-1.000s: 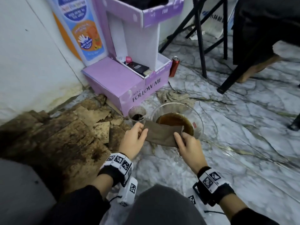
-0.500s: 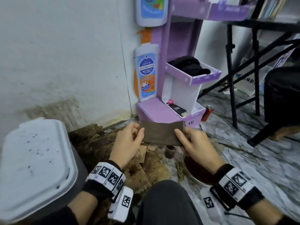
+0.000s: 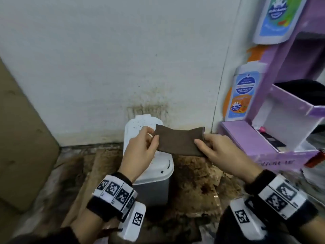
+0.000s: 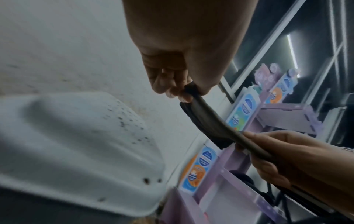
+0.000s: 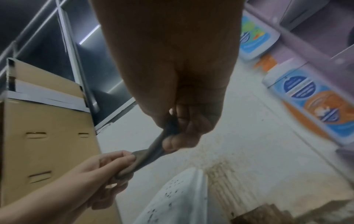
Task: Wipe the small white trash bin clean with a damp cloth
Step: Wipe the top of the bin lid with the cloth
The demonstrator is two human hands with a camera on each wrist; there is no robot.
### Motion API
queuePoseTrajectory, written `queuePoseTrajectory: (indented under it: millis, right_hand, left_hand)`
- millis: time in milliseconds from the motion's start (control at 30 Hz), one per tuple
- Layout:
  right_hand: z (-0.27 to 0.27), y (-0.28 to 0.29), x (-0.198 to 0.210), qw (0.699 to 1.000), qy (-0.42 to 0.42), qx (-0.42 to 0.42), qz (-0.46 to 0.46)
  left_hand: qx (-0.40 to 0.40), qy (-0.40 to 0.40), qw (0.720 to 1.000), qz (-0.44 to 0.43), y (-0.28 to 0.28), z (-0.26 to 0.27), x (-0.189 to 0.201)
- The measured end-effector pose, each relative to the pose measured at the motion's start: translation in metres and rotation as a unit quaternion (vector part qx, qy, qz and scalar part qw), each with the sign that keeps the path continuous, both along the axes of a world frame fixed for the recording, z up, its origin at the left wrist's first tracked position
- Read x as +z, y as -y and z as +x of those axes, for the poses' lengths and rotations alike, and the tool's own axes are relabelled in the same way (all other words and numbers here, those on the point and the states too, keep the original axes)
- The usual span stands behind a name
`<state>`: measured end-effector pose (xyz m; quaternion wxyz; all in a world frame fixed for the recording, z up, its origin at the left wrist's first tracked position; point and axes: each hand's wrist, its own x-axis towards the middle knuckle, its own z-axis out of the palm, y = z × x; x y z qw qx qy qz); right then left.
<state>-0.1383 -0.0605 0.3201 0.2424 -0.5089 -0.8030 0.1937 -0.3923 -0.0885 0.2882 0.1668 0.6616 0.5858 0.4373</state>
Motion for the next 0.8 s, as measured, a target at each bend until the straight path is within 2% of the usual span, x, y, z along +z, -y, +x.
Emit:
queuePoseTrajectory:
  millis: [100, 300, 367, 433, 500, 533, 600, 633, 700, 767, 800]
  right_hand:
    - [-0.039, 0.000, -0.024, 0.998, 0.003, 0.030, -0.047]
    - [-0.079, 0.009, -0.065, 0.999, 0.039, 0.021, -0.007]
    - [-0.085, 0.014, -0.072, 0.997, 0.074, 0.010, -0.014]
    - [-0.088, 0.021, -0.073, 0.988, 0.147, -0.014, -0.032]
    - [-0.088, 0.029, -0.067, 0.966, 0.250, -0.068, 0.007]
    - [-0.088, 0.031, -0.064, 0.956, 0.273, -0.091, 0.052]
    - [-0.090, 0.027, -0.062, 0.954, 0.246, -0.100, 0.139]
    - [-0.091, 0.021, -0.062, 0.961, 0.217, -0.065, 0.162]
    - [-0.096, 0.001, -0.064, 0.965, 0.188, 0.072, 0.166]
    - [-0.108, -0.016, -0.067, 0.947, 0.198, 0.205, 0.149]
    - [-0.113, -0.022, -0.071, 0.938, 0.204, 0.246, 0.136]
  left_hand:
    - [0.058, -0.062, 0.996, -0.013, 0.012, -0.034, -0.021]
    - [0.079, -0.118, 0.990, -0.018, 0.019, -0.066, -0.050]
    - [0.080, -0.135, 0.987, -0.021, 0.014, -0.073, -0.057]
    - [0.071, -0.148, 0.986, -0.022, 0.007, -0.077, -0.064]
    - [0.069, -0.168, 0.983, -0.024, 0.003, -0.078, -0.069]
    - [0.075, -0.182, 0.980, -0.024, 0.000, -0.079, -0.071]
    - [0.089, -0.199, 0.976, -0.016, -0.005, -0.080, -0.072]
    - [0.094, -0.203, 0.975, -0.012, -0.006, -0.081, -0.071]
    - [0.096, -0.211, 0.973, -0.006, -0.010, -0.082, -0.069]
    - [0.101, -0.214, 0.972, -0.007, -0.010, -0.081, -0.065]
    - [0.104, -0.212, 0.972, -0.007, -0.010, -0.080, -0.065]
